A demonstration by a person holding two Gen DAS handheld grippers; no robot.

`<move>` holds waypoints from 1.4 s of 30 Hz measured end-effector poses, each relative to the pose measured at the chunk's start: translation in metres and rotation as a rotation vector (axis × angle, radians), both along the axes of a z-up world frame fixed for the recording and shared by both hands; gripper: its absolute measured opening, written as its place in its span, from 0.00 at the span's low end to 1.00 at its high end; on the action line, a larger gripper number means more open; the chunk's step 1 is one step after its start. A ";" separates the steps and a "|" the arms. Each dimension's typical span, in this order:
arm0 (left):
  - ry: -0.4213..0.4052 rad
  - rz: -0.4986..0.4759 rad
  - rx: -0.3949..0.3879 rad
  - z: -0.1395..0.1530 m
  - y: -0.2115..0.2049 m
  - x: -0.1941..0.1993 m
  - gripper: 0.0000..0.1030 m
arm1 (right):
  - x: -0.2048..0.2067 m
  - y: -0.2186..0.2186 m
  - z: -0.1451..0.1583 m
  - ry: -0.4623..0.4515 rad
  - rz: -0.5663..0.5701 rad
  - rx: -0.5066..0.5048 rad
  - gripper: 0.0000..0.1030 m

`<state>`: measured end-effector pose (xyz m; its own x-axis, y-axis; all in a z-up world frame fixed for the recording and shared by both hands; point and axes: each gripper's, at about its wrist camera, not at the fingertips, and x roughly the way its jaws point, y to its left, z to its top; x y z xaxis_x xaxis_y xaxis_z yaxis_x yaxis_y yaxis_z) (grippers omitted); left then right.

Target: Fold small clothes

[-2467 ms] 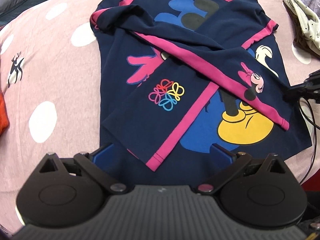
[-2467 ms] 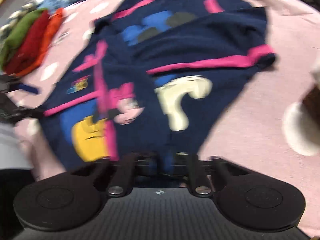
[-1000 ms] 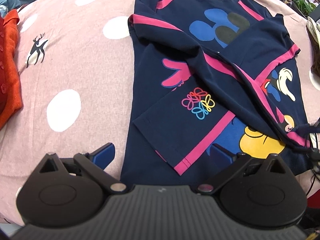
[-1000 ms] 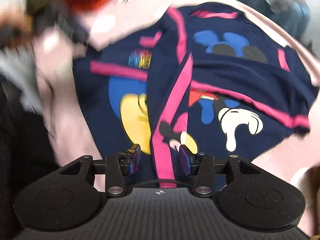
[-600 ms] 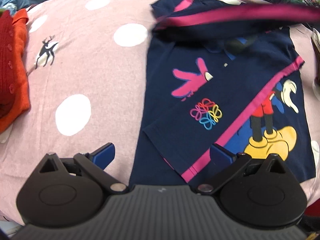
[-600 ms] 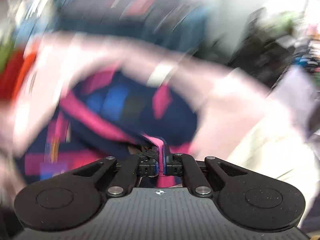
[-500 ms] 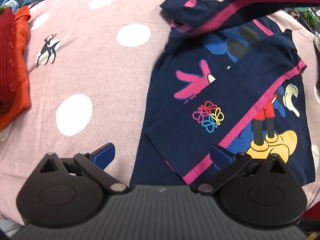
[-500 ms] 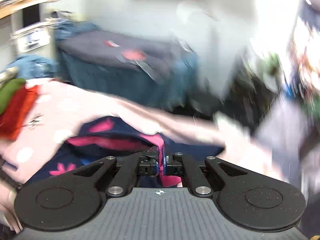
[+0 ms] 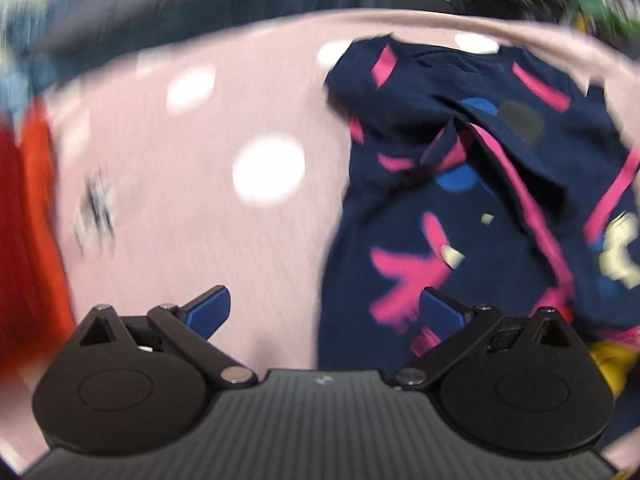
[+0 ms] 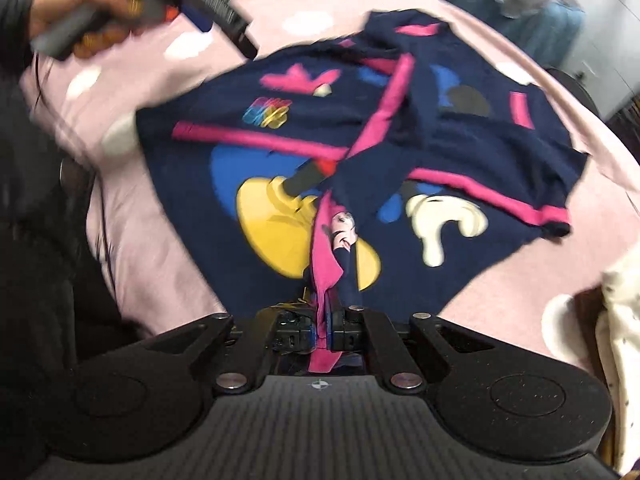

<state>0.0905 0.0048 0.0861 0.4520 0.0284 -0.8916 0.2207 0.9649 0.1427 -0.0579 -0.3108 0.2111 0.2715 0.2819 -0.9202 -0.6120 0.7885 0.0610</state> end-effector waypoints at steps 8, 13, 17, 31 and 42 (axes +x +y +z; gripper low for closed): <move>-0.169 -0.350 0.283 -0.040 -0.089 0.029 0.58 | 0.002 -0.029 0.006 0.043 -0.308 0.138 0.07; -0.156 -0.305 0.275 -0.059 -0.096 0.054 0.42 | -0.006 -0.025 0.005 0.067 -0.340 0.161 0.08; -0.136 -0.242 0.242 -0.063 -0.084 0.080 0.15 | -0.004 -0.024 0.000 0.094 -0.363 0.169 0.08; 0.032 0.349 -0.356 -0.065 0.085 0.133 0.48 | 0.006 -0.005 -0.035 0.182 -0.169 0.104 0.07; 0.059 0.380 -0.315 -0.039 0.132 0.114 0.92 | 0.011 -0.026 -0.041 0.145 -0.299 0.135 0.35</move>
